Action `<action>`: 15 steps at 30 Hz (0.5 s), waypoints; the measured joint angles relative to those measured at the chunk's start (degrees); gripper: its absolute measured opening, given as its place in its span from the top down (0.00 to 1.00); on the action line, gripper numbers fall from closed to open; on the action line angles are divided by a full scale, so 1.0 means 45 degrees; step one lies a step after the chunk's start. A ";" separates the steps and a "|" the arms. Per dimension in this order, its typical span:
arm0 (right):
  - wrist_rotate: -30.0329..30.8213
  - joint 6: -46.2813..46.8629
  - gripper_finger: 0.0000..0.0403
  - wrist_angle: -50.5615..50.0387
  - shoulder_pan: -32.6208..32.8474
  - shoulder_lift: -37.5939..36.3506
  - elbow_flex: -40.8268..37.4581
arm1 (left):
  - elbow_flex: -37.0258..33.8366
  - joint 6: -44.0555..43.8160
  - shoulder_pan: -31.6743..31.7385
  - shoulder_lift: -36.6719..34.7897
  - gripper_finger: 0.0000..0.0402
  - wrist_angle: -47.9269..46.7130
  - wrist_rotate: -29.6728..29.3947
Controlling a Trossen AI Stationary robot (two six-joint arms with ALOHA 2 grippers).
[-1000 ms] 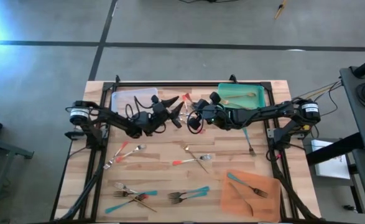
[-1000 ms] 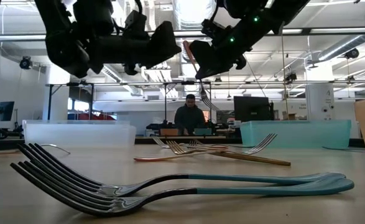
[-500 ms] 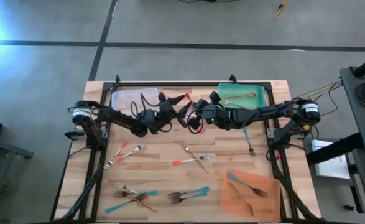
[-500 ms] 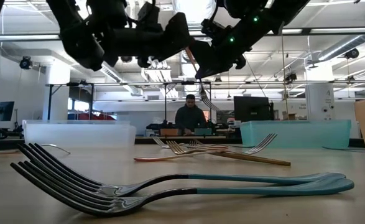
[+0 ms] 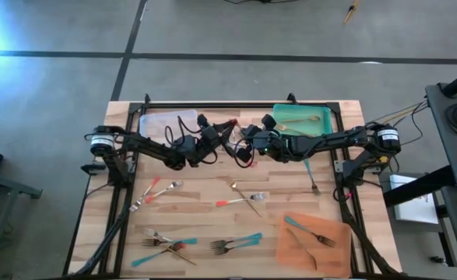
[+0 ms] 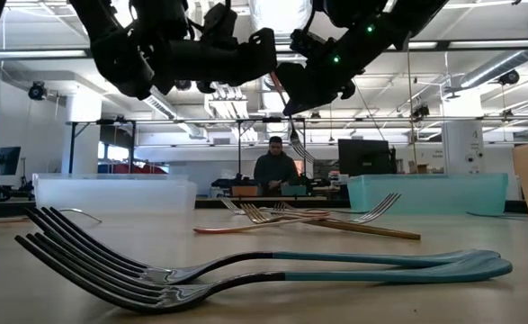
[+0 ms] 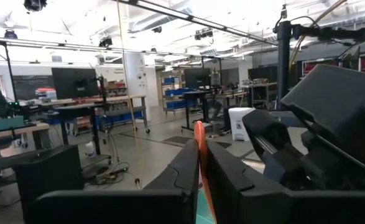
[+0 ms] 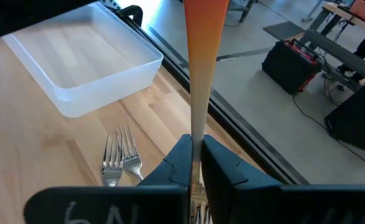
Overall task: Sort silverware by color (type)
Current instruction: Put the orange fork into the white bin
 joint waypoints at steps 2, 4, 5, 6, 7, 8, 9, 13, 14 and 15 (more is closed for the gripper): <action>-0.0005 0.0011 0.97 0.0022 -0.0014 0.0000 0.0000 | 0.0000 -0.0022 0.0000 -0.0005 0.98 0.0000 0.0024; -0.0017 -0.0043 0.97 0.0036 -0.0015 0.0000 0.0000 | 0.0005 -0.0070 -0.0005 -0.0008 0.99 -0.0008 0.0070; -0.0048 -0.0175 0.97 0.0039 -0.0015 0.0000 0.0000 | 0.0005 -0.0071 -0.0005 -0.0022 0.99 -0.0022 0.0094; -0.0064 -0.0290 0.97 0.0050 -0.0015 0.0000 0.0000 | 0.0005 -0.0071 -0.0005 -0.0036 1.00 -0.0024 0.0095; -0.0073 -0.0345 0.97 0.0059 -0.0015 0.0000 0.0000 | 0.0005 -0.0071 -0.0005 -0.0049 1.00 -0.0029 0.0092; -0.0078 -0.0345 0.97 0.0063 -0.0019 0.0000 0.0000 | 0.0005 -0.0071 -0.0004 -0.0055 1.00 -0.0030 0.0092; -0.0078 -0.0361 0.97 0.0058 -0.0036 0.0000 0.0000 | 0.0000 -0.0071 0.0000 -0.0068 1.00 -0.0049 0.0092; -0.0102 -0.0744 0.93 0.0095 -0.0151 0.0000 0.0000 | -0.0010 -0.0059 0.0010 -0.0092 1.00 -0.0066 0.0039; -0.0102 -0.0819 0.91 0.0095 -0.0160 0.0000 0.0000 | -0.0010 -0.0052 0.0011 -0.0092 1.00 -0.0078 0.0029; -0.0102 -0.0831 0.89 0.0092 -0.0160 0.0000 0.0000 | -0.0016 -0.0052 0.0023 -0.0092 1.00 -0.0078 0.0013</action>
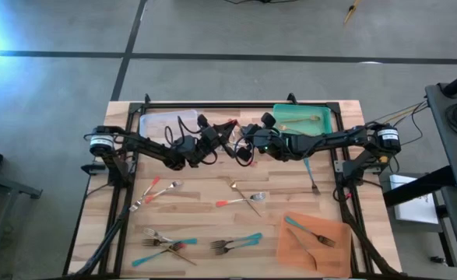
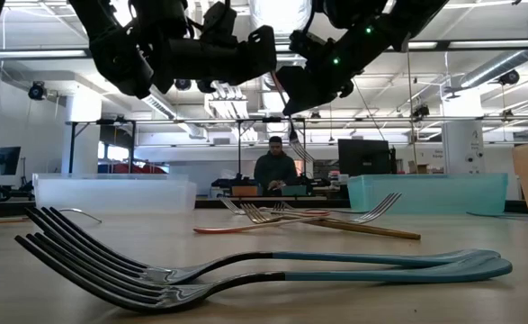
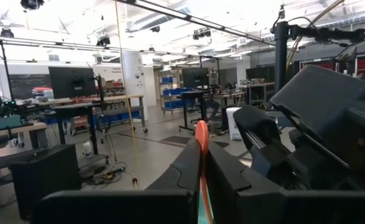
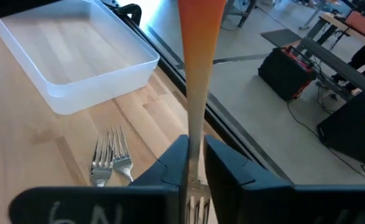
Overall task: Sort silverware by color (type)
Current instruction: Put the orange fork into the white bin
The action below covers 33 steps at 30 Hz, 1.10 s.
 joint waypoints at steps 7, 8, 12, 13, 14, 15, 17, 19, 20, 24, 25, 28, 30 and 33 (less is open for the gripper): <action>0.0132 0.0016 0.78 -0.0073 0.0000 0.0000 0.0000 | -0.0028 0.0723 0.0014 -0.0061 1.00 -0.0079 -0.1225; 0.0132 0.0081 0.77 -0.0152 0.0004 0.0000 0.0000 | -0.0063 0.0948 0.0024 -0.0135 1.00 -0.0091 -0.1389; 0.0205 0.0550 0.72 -0.0923 0.0005 -0.0030 0.0000 | -0.0298 0.2141 0.0008 -0.0647 1.00 -0.0384 -0.3548; 0.0204 0.0553 0.71 -0.1142 0.0005 -0.0060 0.0000 | -0.0397 0.2570 0.0007 -0.0802 1.00 -0.0640 -0.4398; 0.0209 0.0557 0.70 -0.1403 0.0005 -0.0081 0.0000 | -0.0531 0.2976 0.0017 -0.1004 1.00 -0.0975 -0.5290; 0.0209 0.0629 0.69 -0.1669 0.0005 -0.0093 0.0000 | -0.0695 0.3280 0.0021 -0.1234 1.00 -0.1371 -0.6030; 0.0199 0.0999 0.68 -0.2249 0.0005 -0.0097 0.0000 | -0.1117 0.3428 -0.0032 -0.1773 1.00 -0.2148 -0.7527; 0.0144 0.1362 0.69 -0.2914 -0.0071 -0.0097 0.0000 | -0.1653 0.3381 -0.0144 -0.2360 1.00 -0.2798 -0.8788; 0.0107 0.1569 0.69 -0.3152 -0.0106 -0.0097 0.0000 | -0.1942 0.3366 -0.0199 -0.2655 1.00 -0.2949 -0.9262; 0.0108 0.2135 0.70 -0.3739 -0.0289 -0.0097 0.0000 | -0.3104 0.3110 -0.0251 -0.3812 1.00 -0.2941 -0.9763; 0.0112 0.2144 0.70 -0.3755 -0.0322 -0.0097 0.0000 | -0.3358 0.2886 -0.0251 -0.4058 1.00 -0.2960 -0.9730; 0.0107 0.2291 0.71 -0.3750 -0.0358 -0.0097 0.0000 | -0.3927 0.1897 -0.0246 -0.4812 1.00 -0.3019 -0.8679; 0.0104 0.2474 0.71 -0.3750 -0.0379 -0.0097 0.0000 | -0.4159 0.1125 -0.0241 -0.5283 1.00 -0.3048 -0.7810; 0.0106 0.2488 0.70 -0.3755 -0.0384 -0.0097 0.0000 | -0.4267 0.1437 -0.0246 -0.5787 1.00 -0.3043 -0.8102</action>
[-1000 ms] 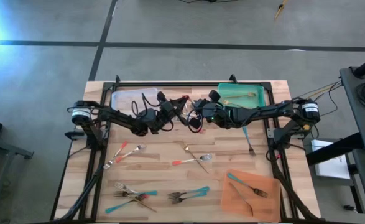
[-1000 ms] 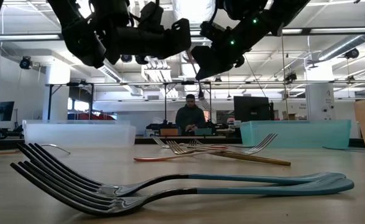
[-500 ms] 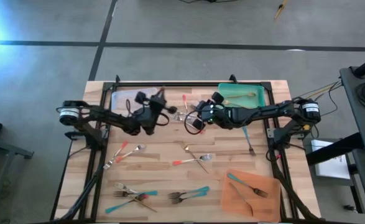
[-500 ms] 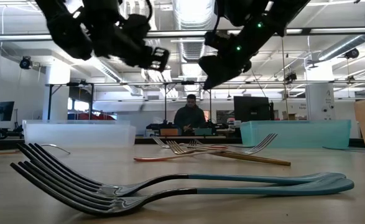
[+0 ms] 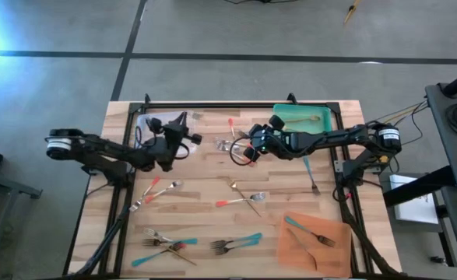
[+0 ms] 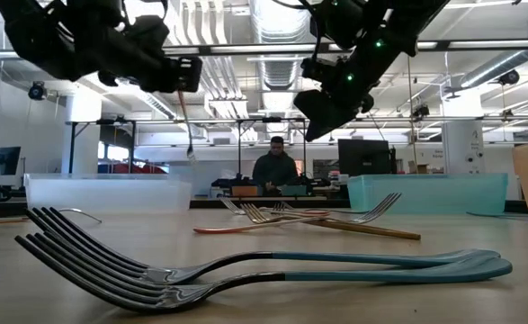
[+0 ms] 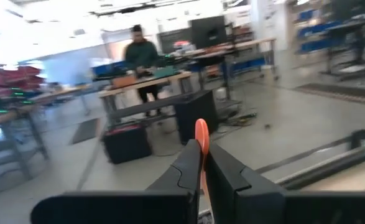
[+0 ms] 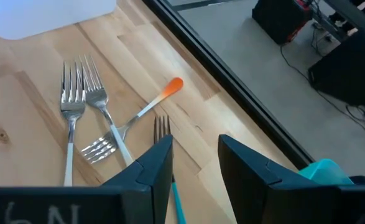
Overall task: Sort silverware by color (type)
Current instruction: Put the orange fork into the white bin
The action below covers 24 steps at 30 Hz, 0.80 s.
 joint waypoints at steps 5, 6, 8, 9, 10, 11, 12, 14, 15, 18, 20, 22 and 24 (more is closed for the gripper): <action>-0.0004 -0.0001 0.71 -0.0012 0.0000 0.0000 0.0000 | 0.0135 0.2184 -0.0106 -0.0436 1.00 -0.0026 -0.2751; -0.0004 -0.0003 0.71 -0.0015 0.0000 0.0000 0.0000 | 0.0193 0.2613 -0.0169 -0.0445 1.00 -0.0036 -0.3490; -0.0004 -0.0006 0.72 -0.0015 0.0000 0.0000 0.0000 | 0.0267 0.3213 -0.0325 -0.0411 1.00 -0.0095 -0.4559; -0.0004 -0.0010 0.72 -0.0015 -0.0010 0.0000 0.0000 | 0.0291 0.3309 -0.0431 -0.0356 1.00 -0.0098 -0.4602; -0.0004 -0.0010 0.72 -0.0015 -0.0024 0.0000 0.0000 | 0.0289 0.3266 -0.0564 -0.0312 1.00 -0.0109 -0.4555; -0.0004 -0.0015 0.72 -0.0018 -0.0029 0.0000 0.0000 | 0.0296 0.3086 -0.0673 -0.0221 1.00 -0.0114 -0.4544; -0.0004 -0.0019 0.72 -0.0016 -0.0051 0.0000 0.0000 | 0.0348 0.2901 -0.0750 -0.0098 1.00 -0.0114 -0.4553; -0.0009 -0.0028 0.71 -0.0022 -0.0097 0.0000 0.0000 | 0.0383 0.2834 -0.0817 0.0159 1.00 -0.0142 -0.4533; -0.0009 -0.0028 0.71 -0.0019 -0.0117 0.0000 0.0000 | 0.0383 0.2824 -0.0821 0.0278 1.00 -0.0156 -0.4562; -0.0004 -0.0025 0.71 -0.0019 -0.0131 0.0000 0.0000 | 0.0381 0.2922 -0.0821 0.0647 1.00 -0.0159 -0.4563; -0.0004 -0.0029 0.71 -0.0034 -0.0131 0.0000 0.0000 | 0.0378 0.2963 -0.0821 0.0848 0.99 -0.0143 -0.4563; -0.0006 -0.0025 0.70 -0.0056 -0.0131 0.0000 0.0000 | 0.0378 0.2935 -0.0821 0.0982 0.97 -0.0143 -0.4563; -0.0008 -0.0026 0.70 -0.0051 -0.0131 0.0000 0.0000 | 0.0378 0.2931 -0.0821 0.1059 0.94 -0.0145 -0.4563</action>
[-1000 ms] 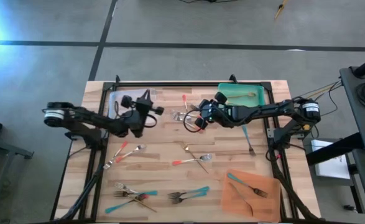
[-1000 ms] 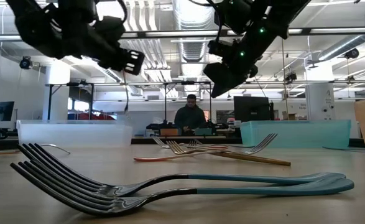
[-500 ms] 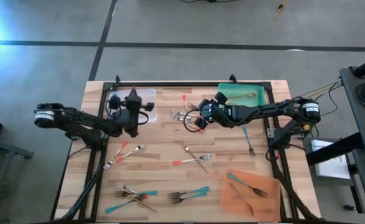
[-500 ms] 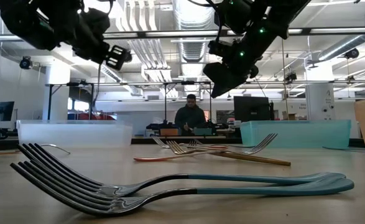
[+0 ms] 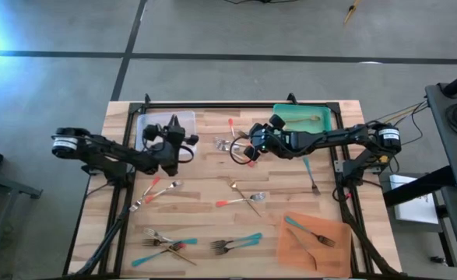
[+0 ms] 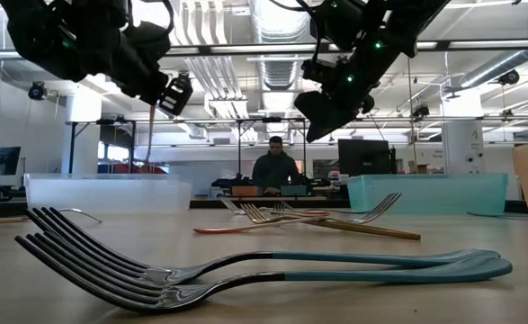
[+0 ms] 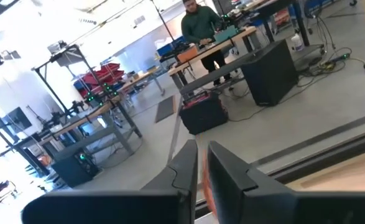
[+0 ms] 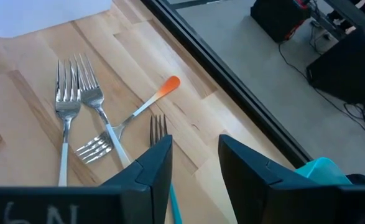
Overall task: Sort silverware by color (type)
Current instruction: Put the orange fork into the white bin
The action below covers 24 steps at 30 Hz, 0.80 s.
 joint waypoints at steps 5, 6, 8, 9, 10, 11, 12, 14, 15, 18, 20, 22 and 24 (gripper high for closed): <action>0.0004 -0.0002 0.68 0.0002 -0.0005 0.0000 -0.0004 | -0.0096 0.0266 0.0000 0.0152 0.89 -0.0008 0.0005; 0.0004 0.0000 0.68 0.0002 -0.0005 0.0000 -0.0005 | -0.0120 0.0266 0.0000 0.0153 0.88 -0.0012 0.0001; 0.0002 -0.0004 0.69 0.0005 -0.0005 0.0000 -0.0005 | -0.0113 0.0286 0.0003 0.0138 0.86 -0.0003 0.0005; 0.0004 -0.0004 0.69 0.0009 -0.0005 0.0000 -0.0010 | -0.0101 0.0312 0.0018 0.0087 0.85 -0.0010 0.0002; 0.0002 -0.0004 0.69 0.0012 -0.0005 0.0000 -0.0011 | -0.0054 0.0315 0.0050 0.0013 0.84 -0.0008 0.0000; 0.0004 -0.0004 0.69 0.0013 -0.0005 0.0000 -0.0015 | 0.0030 0.0317 0.0083 -0.0079 0.83 0.0019 0.0001; 0.0004 -0.0004 0.69 0.0017 -0.0005 0.0000 -0.0015 | 0.0129 0.0315 0.0121 -0.0214 0.83 0.0060 0.0010; 0.0004 -0.0004 0.68 0.0022 -0.0005 0.0000 -0.0015 | 0.0379 0.0173 0.0154 -0.0477 0.81 0.0114 0.0188; 0.0004 0.0001 0.68 0.0022 -0.0005 0.0000 -0.0015 | 0.0537 -0.0112 0.0158 -0.0605 0.81 0.0119 0.0621; 0.0004 0.0000 0.68 0.0015 -0.0005 0.0000 -0.0015 | 0.0876 -0.1260 0.0012 -0.0863 0.81 0.0000 0.3879; 0.0004 -0.0016 0.68 -0.0037 -0.0005 0.0000 -0.0015 | 0.1056 -0.2558 -0.0073 -0.0909 0.81 -0.0592 0.6525; 0.0009 -0.0182 0.68 -0.0285 -0.0005 0.0000 -0.0015 | 0.1270 -0.4406 -0.0068 -0.0925 0.81 -0.1930 0.8935; 0.0004 -0.0301 0.68 -0.0738 -0.0005 0.0000 -0.0015 | 0.1536 -0.6221 0.0029 -0.0873 0.81 -0.3844 1.1017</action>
